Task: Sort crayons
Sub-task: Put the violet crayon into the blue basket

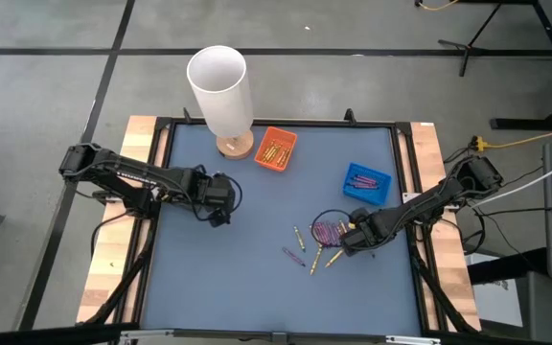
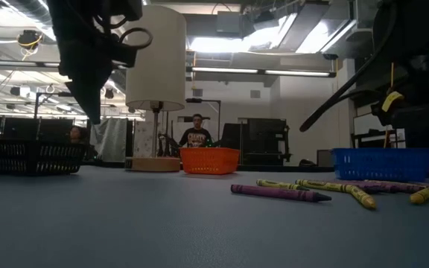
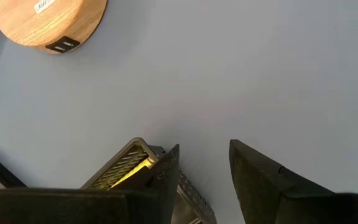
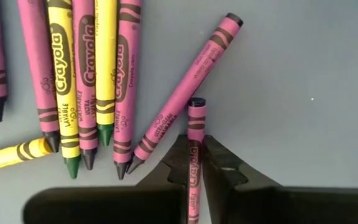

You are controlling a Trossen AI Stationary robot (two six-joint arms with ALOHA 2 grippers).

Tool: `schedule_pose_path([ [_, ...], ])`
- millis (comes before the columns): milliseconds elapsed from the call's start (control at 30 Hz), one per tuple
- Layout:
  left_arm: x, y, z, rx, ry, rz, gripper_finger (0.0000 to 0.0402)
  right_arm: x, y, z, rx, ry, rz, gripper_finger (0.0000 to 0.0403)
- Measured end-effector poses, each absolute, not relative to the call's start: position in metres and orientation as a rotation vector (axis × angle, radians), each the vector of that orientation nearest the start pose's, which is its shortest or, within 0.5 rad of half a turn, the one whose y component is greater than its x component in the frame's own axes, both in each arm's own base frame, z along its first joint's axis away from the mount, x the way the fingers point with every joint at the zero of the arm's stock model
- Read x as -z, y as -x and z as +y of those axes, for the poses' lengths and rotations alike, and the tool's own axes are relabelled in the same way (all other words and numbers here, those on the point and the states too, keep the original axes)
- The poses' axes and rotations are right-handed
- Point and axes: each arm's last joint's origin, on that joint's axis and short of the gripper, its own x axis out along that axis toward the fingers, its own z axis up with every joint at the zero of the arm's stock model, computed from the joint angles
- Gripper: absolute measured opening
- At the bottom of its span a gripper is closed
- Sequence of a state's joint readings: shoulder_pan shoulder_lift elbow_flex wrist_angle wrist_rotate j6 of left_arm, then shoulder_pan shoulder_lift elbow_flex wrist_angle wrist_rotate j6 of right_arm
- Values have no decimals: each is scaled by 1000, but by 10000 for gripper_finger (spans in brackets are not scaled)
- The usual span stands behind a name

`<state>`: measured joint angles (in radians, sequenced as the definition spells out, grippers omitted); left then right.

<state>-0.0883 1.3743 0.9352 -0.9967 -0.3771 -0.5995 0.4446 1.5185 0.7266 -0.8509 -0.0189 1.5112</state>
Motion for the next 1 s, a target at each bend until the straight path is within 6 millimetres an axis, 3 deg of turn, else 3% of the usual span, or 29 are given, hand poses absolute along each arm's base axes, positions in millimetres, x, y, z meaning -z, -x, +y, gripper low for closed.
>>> schedule_pose_path([
  [200, -219, -232, -10, -630, 178, 1228, 124, -146, -195, 93, 860, -728, 1492, 21],
  [533, -227, -255, -14, -499, 150, 1018, 124, -188, -203, 93, 917, -520, 1488, 20],
  [800, -240, -275, -21, -388, 112, 800, 124, -226, -205, 85, 1046, -252, 1329, 19],
  [1000, -246, -282, -31, -319, 87, 715, 124, -234, -205, 73, 1102, -4, 1190, 19],
])
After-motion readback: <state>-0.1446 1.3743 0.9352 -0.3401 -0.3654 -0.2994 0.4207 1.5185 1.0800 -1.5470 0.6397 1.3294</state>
